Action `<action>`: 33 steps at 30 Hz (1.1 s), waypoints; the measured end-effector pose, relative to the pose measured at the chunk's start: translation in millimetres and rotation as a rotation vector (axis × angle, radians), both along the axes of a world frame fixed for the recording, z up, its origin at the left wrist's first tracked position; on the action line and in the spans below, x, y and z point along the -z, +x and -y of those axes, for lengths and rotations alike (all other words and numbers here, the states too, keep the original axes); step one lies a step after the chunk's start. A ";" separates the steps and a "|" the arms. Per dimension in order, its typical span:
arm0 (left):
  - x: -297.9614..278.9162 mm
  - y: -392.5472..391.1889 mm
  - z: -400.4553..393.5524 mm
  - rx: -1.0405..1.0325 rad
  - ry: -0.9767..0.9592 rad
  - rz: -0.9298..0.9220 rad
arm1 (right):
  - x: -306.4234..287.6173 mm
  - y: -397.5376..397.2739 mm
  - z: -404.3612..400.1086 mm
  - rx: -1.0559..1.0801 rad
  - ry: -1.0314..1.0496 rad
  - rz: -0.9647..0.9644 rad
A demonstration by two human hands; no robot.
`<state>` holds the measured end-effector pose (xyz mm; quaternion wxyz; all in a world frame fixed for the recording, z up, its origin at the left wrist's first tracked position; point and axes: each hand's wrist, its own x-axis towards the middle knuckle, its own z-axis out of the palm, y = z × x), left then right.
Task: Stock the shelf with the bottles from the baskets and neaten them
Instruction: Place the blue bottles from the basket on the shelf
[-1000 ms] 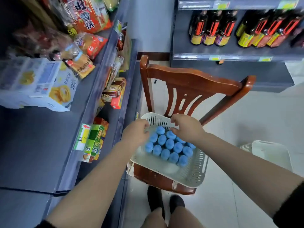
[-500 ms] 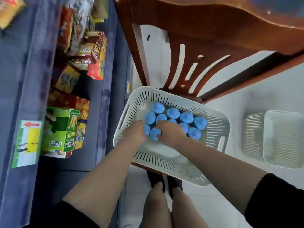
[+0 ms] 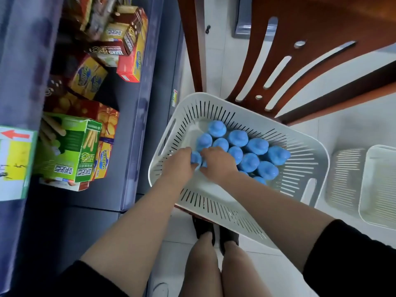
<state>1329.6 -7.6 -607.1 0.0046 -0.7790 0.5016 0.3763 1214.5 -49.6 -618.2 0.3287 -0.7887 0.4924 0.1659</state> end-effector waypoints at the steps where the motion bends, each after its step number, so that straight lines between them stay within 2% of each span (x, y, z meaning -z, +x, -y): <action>1: -8.4 0.6 -2.1 0.000 -0.008 -0.001 | -5.2 -0.4 0.1 -0.001 0.014 0.010; 4: -44.7 5.3 -6.7 0.015 -0.053 0.011 | -34.1 -2.5 2.3 -0.006 0.041 0.033; 7: -91.2 11.3 -12.9 -0.005 -0.182 -0.028 | -78.6 -6.1 4.8 -0.086 0.024 0.091; 13: -206.1 22.2 -24.4 -0.164 -0.463 -0.262 | -188.1 -10.4 11.6 -0.108 0.023 0.399; 19: -343.6 28.4 -58.1 -0.290 -0.775 -0.396 | -315.2 -0.8 1.7 -0.182 0.048 0.679; 22: -411.5 31.3 -87.1 -0.342 -0.916 -0.460 | -379.0 6.7 -13.1 -0.214 0.156 0.879; 28: -520.6 34.2 -157.4 -0.412 -1.172 -0.420 | -482.7 33.0 -59.5 -0.385 0.374 1.120; 33: -579.2 36.2 -224.1 -0.554 -1.373 -0.257 | -538.2 69.1 -118.2 -0.477 0.378 1.289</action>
